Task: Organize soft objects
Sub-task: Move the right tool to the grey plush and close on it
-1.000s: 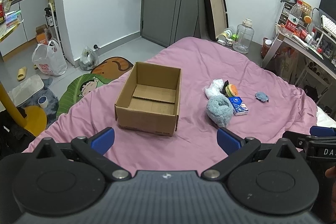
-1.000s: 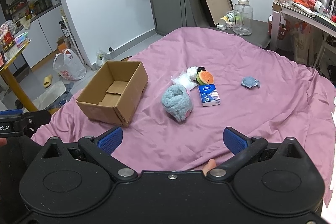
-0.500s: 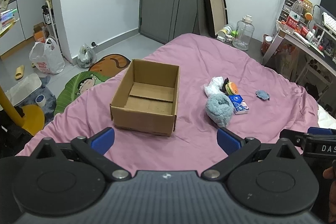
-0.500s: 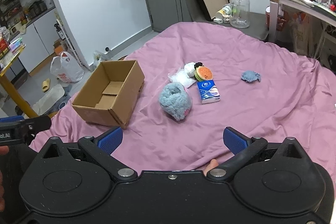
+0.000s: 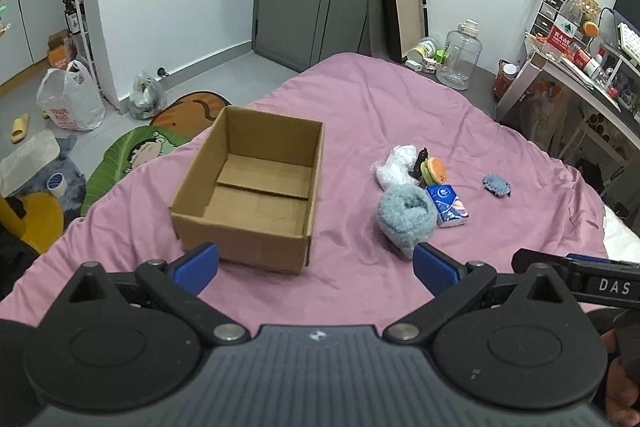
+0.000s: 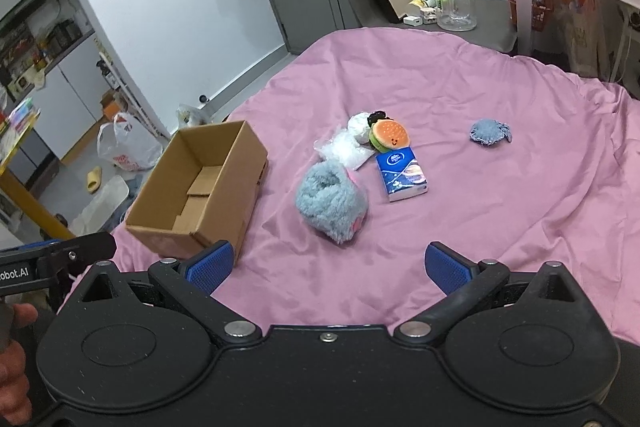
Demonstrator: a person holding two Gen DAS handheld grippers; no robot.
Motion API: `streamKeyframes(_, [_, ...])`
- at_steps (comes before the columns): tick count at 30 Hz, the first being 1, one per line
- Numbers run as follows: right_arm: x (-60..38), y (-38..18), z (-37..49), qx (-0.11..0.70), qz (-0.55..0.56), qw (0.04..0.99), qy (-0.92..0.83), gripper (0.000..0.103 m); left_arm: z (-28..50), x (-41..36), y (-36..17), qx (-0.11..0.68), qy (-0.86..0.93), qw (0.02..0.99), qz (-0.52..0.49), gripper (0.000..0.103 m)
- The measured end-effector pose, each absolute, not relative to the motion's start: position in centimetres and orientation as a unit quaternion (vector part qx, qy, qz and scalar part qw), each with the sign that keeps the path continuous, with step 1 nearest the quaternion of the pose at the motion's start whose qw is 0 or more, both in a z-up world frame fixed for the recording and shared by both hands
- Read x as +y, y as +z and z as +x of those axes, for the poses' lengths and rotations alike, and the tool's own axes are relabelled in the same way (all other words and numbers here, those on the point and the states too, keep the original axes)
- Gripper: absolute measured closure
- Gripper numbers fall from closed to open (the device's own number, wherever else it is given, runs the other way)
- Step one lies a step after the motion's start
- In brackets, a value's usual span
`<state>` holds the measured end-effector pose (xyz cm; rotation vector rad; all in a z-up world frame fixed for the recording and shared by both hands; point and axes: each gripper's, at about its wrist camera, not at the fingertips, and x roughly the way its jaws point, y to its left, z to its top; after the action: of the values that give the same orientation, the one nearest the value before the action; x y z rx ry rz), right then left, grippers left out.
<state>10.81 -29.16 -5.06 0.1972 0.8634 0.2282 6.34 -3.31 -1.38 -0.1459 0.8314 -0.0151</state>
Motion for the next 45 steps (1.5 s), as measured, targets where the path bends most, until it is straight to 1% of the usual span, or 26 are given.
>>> streamKeyframes(2, [-29.5,-5.4,11.5,0.419,0.106,0.895,0.111,0.001,7.1,-3.6,-1.6,0.405,-0.013,0.911,-0.075,0.002])
streamKeyframes(6, [-30.1,-6.4,13.1,0.428,0.125,0.888,0.112,0.008,8.6,-4.4,-2.3,0.412,-0.023,0.908,-0.074,0.002])
streamKeyframes(12, [-30.7,-8.2,15.5,0.446,0.154,0.875,0.109,0.012,11.0,-5.6,-3.4,0.425,-0.032,0.902,-0.074,0.006])
streamKeyframes(20, [-31.2,-9.7,18.3,0.459,0.175,0.864,0.106,0.014,13.8,-6.5,-4.5,0.442,-0.036,0.893,-0.077,0.007])
streamKeyframes(22, [-31.2,-9.9,19.0,0.463,0.178,0.862,0.106,0.017,14.5,-6.9,-4.8,0.446,-0.037,0.891,-0.078,0.008])
streamKeyframes(27, [-31.4,-10.7,20.7,0.468,0.193,0.856,0.105,0.021,16.1,-7.1,-5.6,0.457,-0.037,0.884,-0.090,0.013])
streamKeyframes(30, [-31.4,-11.2,21.6,0.469,0.201,0.853,0.107,0.024,17.1,-7.4,-6.3,0.463,-0.040,0.880,-0.098,0.017])
streamKeyframes(33, [-31.4,-12.1,22.2,0.467,0.212,0.852,0.109,0.025,18.0,-7.5,-6.9,0.463,-0.044,0.878,-0.109,0.027])
streamKeyframes(36, [-31.4,-13.0,22.8,0.462,0.225,0.849,0.121,0.027,18.9,-7.7,-7.6,0.464,-0.047,0.876,-0.124,0.032])
streamKeyframes(39, [-31.3,-13.9,23.5,0.466,0.231,0.845,0.125,0.032,19.8,-8.0,-8.3,0.467,-0.054,0.872,-0.134,0.032])
streamKeyframes(41, [-31.4,-14.6,24.0,0.473,0.234,0.841,0.122,0.037,20.4,-8.3,-9.0,0.472,-0.056,0.870,-0.133,0.036])
streamKeyframes(43, [-31.6,-15.3,24.5,0.482,0.244,0.833,0.121,0.044,21.1,-8.5,-9.9,0.480,-0.062,0.864,-0.141,0.045])
streamKeyframes(45, [-31.9,-16.0,24.9,0.489,0.256,0.825,0.119,0.047,21.7,-8.6,-10.7,0.488,-0.064,0.858,-0.146,0.049])
